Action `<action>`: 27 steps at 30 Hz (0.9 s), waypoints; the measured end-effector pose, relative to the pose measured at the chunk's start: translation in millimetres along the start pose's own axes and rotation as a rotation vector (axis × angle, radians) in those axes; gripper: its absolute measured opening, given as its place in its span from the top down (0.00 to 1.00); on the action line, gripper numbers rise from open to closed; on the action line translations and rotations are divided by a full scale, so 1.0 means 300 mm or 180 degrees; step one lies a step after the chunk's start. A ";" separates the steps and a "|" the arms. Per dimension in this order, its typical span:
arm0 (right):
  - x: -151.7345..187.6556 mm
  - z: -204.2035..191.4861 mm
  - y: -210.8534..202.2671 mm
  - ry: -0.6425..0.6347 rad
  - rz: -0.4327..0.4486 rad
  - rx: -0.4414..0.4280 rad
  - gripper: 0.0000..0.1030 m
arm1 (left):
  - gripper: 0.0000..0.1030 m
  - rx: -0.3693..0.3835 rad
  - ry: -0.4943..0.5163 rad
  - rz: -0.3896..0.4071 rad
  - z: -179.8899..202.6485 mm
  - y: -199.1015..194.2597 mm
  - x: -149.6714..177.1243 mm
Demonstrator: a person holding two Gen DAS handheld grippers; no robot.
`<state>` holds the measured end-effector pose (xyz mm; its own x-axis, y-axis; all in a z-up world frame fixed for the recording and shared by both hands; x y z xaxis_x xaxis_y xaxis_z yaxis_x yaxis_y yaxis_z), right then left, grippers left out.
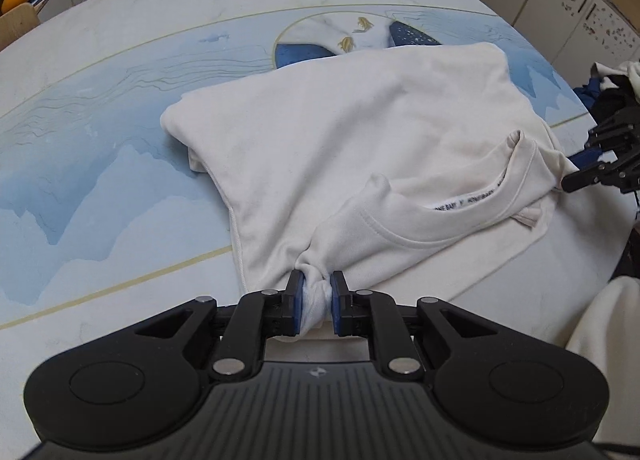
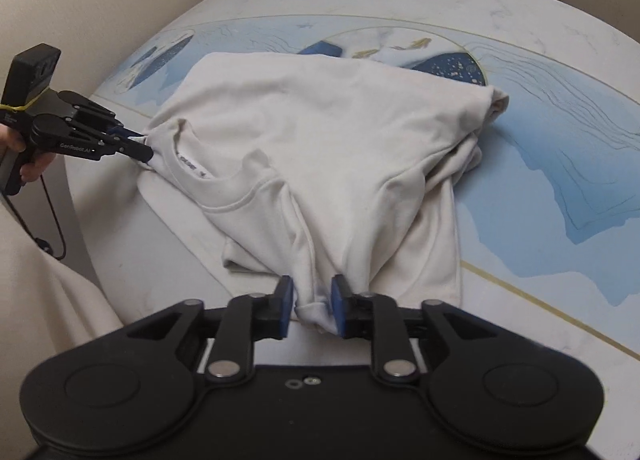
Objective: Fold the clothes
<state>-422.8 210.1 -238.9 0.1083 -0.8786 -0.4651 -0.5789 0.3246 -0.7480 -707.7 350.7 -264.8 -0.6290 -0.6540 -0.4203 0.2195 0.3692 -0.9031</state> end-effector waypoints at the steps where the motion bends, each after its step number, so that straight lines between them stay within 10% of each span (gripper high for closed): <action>1: -0.002 -0.008 -0.021 -0.0033 0.0011 0.0019 0.00 | 0.88 0.0021 0.0065 0.0023 0.006 -0.028 -0.001; 4: -0.042 -0.049 -0.097 -0.0191 0.0184 -0.0013 0.00 | 0.80 0.0011 0.0341 0.0176 0.029 -0.127 -0.016; 8: -0.103 -0.089 -0.088 -0.0468 0.0178 -0.0040 0.00 | 0.28 -0.0022 0.0646 0.0450 0.087 -0.164 -0.063; 17: -0.276 -0.138 -0.064 -0.0409 0.0445 -0.0425 0.00 | 0.28 0.0207 0.0574 0.0707 0.142 -0.173 -0.201; 27: -0.166 -0.085 0.174 -0.0521 -0.0369 -0.0083 0.00 | 0.28 -0.0108 0.0801 0.0225 0.111 0.023 -0.134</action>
<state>-479.0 261.9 -242.7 0.3041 -0.8402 -0.4489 -0.5754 0.2135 -0.7895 -656.0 357.6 -257.2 -0.7797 -0.4425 -0.4430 0.2469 0.4328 -0.8670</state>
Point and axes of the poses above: each gripper's, at about its wrist camera, not at the fingertips, and y roughly the way its jaws point, z to its right, x to its underside, the point moved 10 cm from there along y, roughly the way its jaws point, and after that the axes turned 12 degrees about -x, right-handed, at the moved point
